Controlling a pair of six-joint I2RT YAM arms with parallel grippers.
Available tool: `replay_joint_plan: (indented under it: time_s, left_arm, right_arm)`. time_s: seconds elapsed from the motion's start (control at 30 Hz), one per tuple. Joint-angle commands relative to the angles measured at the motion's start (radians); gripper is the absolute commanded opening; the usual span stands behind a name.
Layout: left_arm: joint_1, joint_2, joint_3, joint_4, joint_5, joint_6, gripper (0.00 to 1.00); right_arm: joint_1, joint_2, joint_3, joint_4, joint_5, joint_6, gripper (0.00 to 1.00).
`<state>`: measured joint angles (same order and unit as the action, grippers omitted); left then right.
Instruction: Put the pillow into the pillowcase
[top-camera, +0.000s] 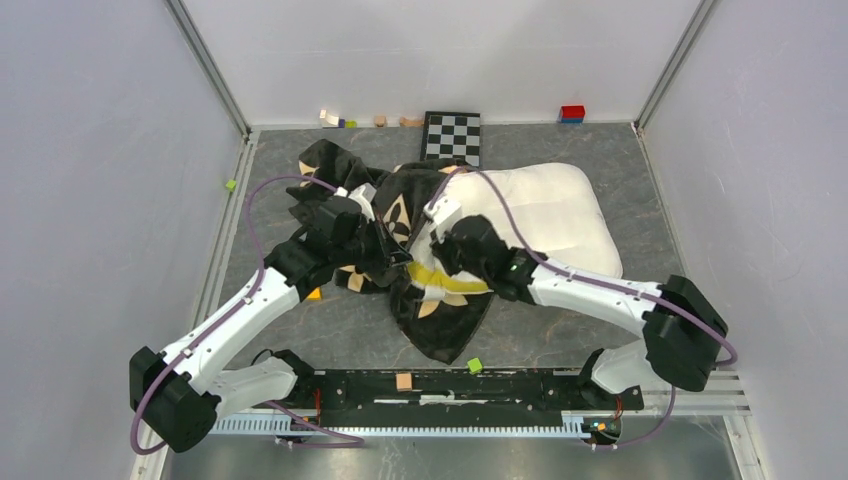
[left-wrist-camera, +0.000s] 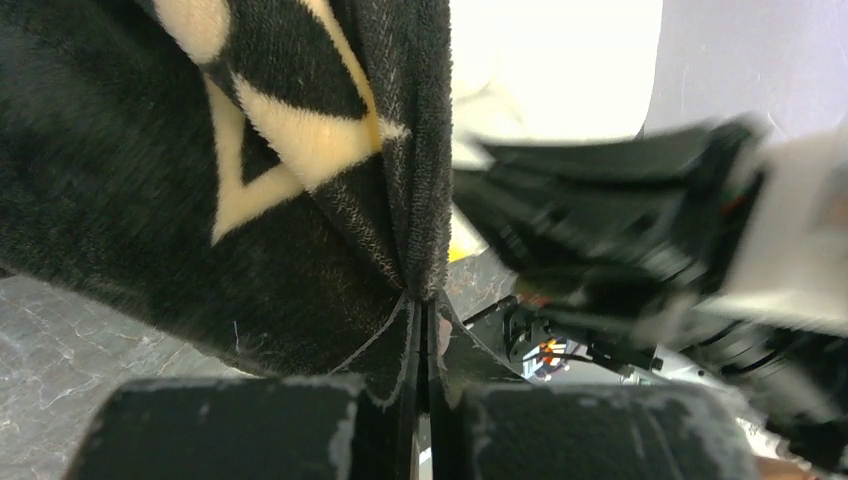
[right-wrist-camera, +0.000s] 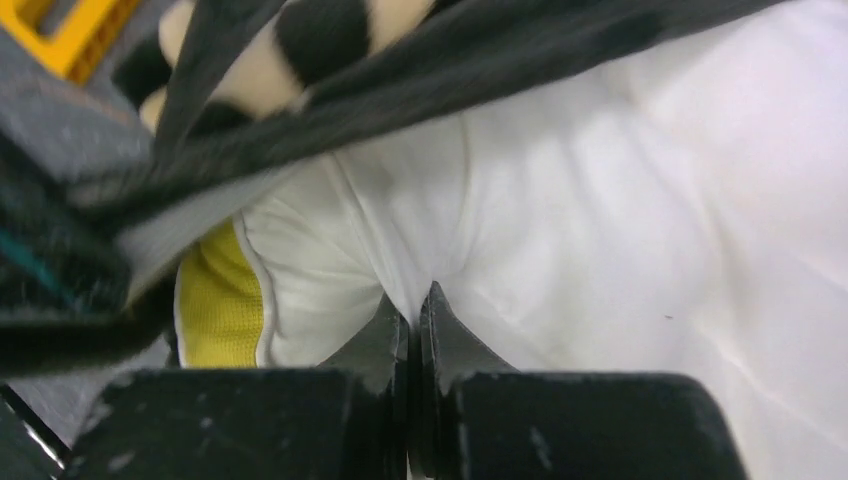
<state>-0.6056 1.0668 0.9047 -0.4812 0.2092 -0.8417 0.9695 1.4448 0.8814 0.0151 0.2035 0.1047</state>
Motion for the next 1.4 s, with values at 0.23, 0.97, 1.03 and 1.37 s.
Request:
replay_joint_plan:
  time_s: [0.23,0.97,1.03,1.37]
  left_arm:
    - [-0.169,-0.027,0.131,0.071,0.178,-0.048,0.02]
    - [-0.013,0.092,-0.043,0.416,0.07,-0.243,0.03]
    - [-0.014,0.115,-0.043,0.415,0.077,-0.244,0.03]
    - [-0.016,0.221,-0.001,0.42,0.105,-0.242,0.02]
  right_arm:
    - [-0.118,0.073,0.111,0.229,-0.059,0.32,0.0]
    - [-0.187,-0.171,-0.237,0.356,0.026,0.504,0.84]
    - [-0.188,-0.207,-0.211,0.268,0.081,0.468,0.87]
    - [-0.196,-0.223,-0.183,0.063,-0.035,0.214,0.98]
